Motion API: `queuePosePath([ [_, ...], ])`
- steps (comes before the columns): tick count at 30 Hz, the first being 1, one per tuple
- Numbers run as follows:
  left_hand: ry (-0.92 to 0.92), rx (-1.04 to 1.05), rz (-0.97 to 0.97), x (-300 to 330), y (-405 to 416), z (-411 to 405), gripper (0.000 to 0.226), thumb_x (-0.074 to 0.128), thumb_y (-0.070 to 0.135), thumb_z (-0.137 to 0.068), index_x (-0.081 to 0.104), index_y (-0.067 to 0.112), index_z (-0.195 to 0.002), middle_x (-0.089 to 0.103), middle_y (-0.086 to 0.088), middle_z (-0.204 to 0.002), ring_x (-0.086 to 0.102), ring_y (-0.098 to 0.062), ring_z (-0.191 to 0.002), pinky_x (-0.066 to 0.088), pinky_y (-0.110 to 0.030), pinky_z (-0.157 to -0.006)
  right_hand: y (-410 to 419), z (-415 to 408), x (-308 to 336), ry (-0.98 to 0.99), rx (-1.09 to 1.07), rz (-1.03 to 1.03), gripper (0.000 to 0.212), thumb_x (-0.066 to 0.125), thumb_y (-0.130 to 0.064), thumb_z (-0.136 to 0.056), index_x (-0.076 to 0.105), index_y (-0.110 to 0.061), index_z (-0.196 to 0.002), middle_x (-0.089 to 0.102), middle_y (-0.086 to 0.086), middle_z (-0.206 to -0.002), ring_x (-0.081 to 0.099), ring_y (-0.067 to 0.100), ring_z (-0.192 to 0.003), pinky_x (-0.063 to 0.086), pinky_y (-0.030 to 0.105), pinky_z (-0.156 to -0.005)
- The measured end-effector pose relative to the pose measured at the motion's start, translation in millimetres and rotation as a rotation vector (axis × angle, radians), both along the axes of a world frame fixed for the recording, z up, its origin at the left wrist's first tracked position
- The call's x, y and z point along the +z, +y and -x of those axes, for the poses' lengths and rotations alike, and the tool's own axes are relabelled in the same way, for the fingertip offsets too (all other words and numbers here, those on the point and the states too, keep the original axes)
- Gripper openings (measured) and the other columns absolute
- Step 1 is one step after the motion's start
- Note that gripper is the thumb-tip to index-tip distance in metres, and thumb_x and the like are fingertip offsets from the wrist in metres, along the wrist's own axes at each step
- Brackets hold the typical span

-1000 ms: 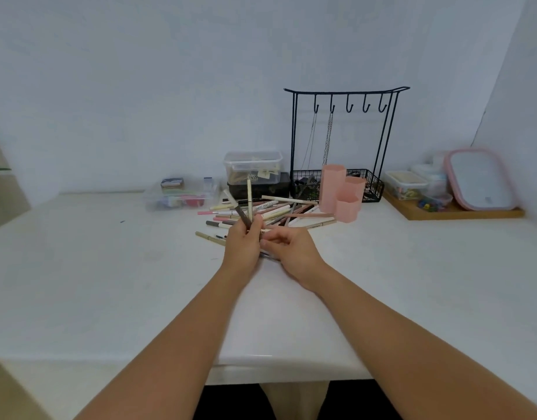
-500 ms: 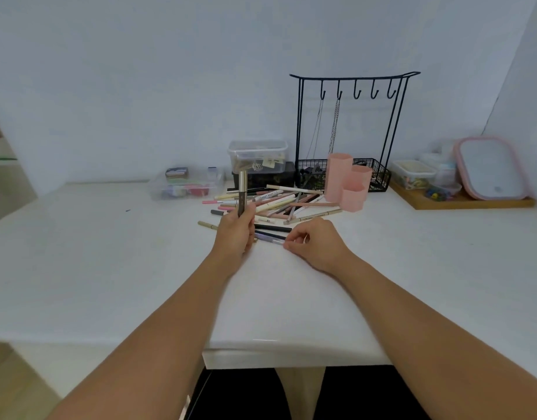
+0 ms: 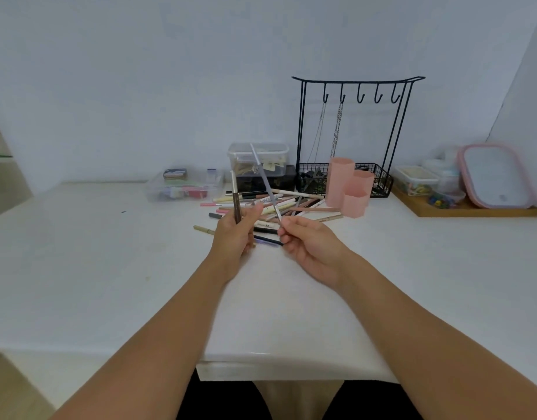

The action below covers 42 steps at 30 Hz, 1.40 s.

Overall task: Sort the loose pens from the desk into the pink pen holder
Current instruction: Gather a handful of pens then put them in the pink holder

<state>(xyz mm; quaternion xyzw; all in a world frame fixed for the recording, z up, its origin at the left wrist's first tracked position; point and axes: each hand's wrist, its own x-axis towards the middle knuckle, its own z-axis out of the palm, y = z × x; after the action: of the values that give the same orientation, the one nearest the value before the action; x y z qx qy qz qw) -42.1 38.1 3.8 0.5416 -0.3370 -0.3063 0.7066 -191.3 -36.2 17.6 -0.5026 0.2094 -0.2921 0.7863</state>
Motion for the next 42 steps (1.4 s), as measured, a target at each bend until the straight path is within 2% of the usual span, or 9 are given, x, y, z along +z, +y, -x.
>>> queuePosePath([
  [6,0.046,-0.001,0.018,1,-3,-2,0.039,0.077,0.049,-0.082,0.05,0.021,-0.079,0.036,0.005,-0.055,0.033,-0.012,-0.05,0.033,-0.026,-0.049,10,-21,-6,0.051,0.088,0.149,0.016,0.053,-0.006,-0.1,0.063,-0.006,-0.088,0.063,0.007,-0.075,0.056,0.008,-0.061,0.05,0.016,-0.058],
  [10,0.052,0.062,0.032,3,-4,1,0.036,0.072,0.046,-0.088,0.058,0.015,-0.078,0.044,0.001,-0.057,0.04,-0.013,-0.048,0.035,-0.027,-0.046,17,-25,-9,0.114,0.084,0.264,0.014,0.053,-0.004,-0.1,0.061,-0.002,-0.089,0.064,0.013,-0.074,0.057,0.014,-0.059,0.049,0.023,-0.056],
  [17,-0.085,0.127,0.006,-6,-10,-3,0.06,0.052,0.048,-0.102,0.044,0.024,-0.048,0.042,-0.001,-0.053,0.036,-0.017,-0.049,0.031,-0.03,-0.05,19,-32,-17,0.308,0.07,0.615,0.011,0.058,0.002,-0.093,0.064,0.0,-0.084,0.066,0.02,-0.068,0.056,0.016,-0.047,0.043,0.025,-0.04],
  [20,-0.151,0.166,0.017,-5,-9,-1,0.059,0.055,0.046,-0.102,0.043,0.022,-0.049,0.041,-0.003,-0.051,0.036,-0.017,-0.047,0.032,-0.03,-0.05,11,-31,-15,0.397,-0.051,0.887,0.01,0.066,-0.005,-0.089,0.07,-0.006,-0.08,0.07,0.013,-0.066,0.054,0.01,-0.048,0.045,0.024,-0.047],
  [24,-0.212,0.412,0.067,-2,-8,-4,0.049,0.062,0.046,-0.097,0.048,0.011,-0.067,0.043,-0.011,-0.063,0.04,-0.019,-0.059,0.035,-0.033,-0.058,-2,-25,-12,0.485,-0.316,1.3,0.005,0.072,-0.027,-0.085,0.074,-0.026,-0.09,0.063,-0.012,-0.072,0.056,0.003,-0.068,0.046,0.024,-0.063],
  [28,-0.132,0.509,0.097,-3,-8,-10,0.053,0.065,0.054,-0.092,0.043,0.02,-0.058,0.042,-0.003,-0.056,0.039,-0.022,-0.059,0.035,-0.039,-0.059,3,-35,-18,0.642,-0.198,1.534,0.025,0.066,-0.042,-0.089,0.071,-0.029,-0.109,0.058,-0.006,-0.093,0.054,0.016,-0.094,0.049,0.034,-0.072],
  [36,0.021,0.42,0.094,-5,-9,-14,0.043,0.058,0.044,-0.101,0.044,0.016,-0.07,0.04,-0.002,-0.056,0.035,-0.015,-0.045,0.031,-0.027,-0.044,6,-36,-17,0.693,-0.267,1.415,0.017,0.062,-0.026,-0.092,0.074,-0.017,-0.083,0.057,-0.004,-0.079,0.054,0.015,-0.079,0.041,0.029,-0.066],
  [39,0.102,0.387,0.082,-1,-5,-11,0.032,0.052,0.038,-0.105,0.051,0.012,-0.086,0.039,-0.002,-0.058,0.031,-0.012,-0.043,0.027,-0.022,-0.038,-6,-29,-10,0.605,-0.386,1.143,0.021,0.064,-0.018,-0.09,0.071,-0.011,-0.071,0.066,0.003,-0.07,0.055,0.014,-0.066,0.041,0.029,-0.062],
  [42,0.161,0.349,0.02,2,-3,-13,0.023,0.055,0.03,-0.104,0.055,0.013,-0.088,0.038,0.001,-0.059,0.029,-0.012,-0.046,0.025,-0.023,-0.039,-12,-16,2,0.354,-0.444,0.651,0.016,0.07,-0.019,-0.088,0.077,-0.017,-0.074,0.064,-0.002,-0.063,0.049,0.011,-0.059,0.041,0.025,-0.059],
])
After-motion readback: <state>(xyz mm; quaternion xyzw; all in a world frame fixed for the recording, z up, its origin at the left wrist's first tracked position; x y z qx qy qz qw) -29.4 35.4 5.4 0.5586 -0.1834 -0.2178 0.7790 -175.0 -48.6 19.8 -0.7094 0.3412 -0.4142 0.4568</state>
